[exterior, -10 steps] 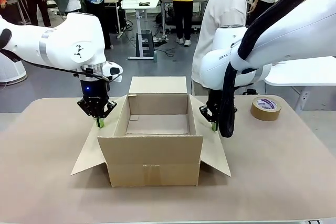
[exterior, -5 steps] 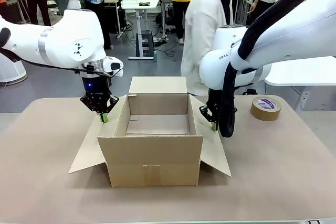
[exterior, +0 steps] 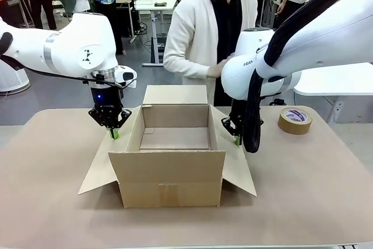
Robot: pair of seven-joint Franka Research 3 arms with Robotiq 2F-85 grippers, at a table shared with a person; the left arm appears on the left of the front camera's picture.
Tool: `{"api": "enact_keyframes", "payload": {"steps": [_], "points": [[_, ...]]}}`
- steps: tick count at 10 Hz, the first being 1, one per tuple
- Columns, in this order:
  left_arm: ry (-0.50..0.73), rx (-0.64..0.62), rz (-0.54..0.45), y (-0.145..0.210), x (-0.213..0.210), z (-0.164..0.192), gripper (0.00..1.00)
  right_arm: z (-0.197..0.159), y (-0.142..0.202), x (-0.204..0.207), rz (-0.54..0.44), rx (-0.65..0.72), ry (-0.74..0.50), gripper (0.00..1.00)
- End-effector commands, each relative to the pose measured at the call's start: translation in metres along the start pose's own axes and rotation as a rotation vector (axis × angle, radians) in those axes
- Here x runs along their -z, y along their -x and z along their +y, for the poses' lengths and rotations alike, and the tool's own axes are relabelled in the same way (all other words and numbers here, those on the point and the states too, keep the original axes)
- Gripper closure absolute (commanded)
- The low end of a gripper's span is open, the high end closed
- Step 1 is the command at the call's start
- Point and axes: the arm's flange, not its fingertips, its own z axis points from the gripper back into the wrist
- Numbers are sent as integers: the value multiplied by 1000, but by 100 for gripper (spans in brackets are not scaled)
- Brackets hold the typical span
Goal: Wrap the clocks to prevent damage.
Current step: Once the human has placed the objects inside and stepped back, release both hands from the side flaps of the Package Box.
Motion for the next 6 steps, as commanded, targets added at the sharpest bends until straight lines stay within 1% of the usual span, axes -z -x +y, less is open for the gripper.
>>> {"api": "enact_keyframes", "payload": {"steps": [1,6], "points": [[-5,3,10,0,1,0,100,0,0,0,0,4,-1,99],[-5,3,10,0,1,0,100,0,0,0,0,4,-1,99]]}}
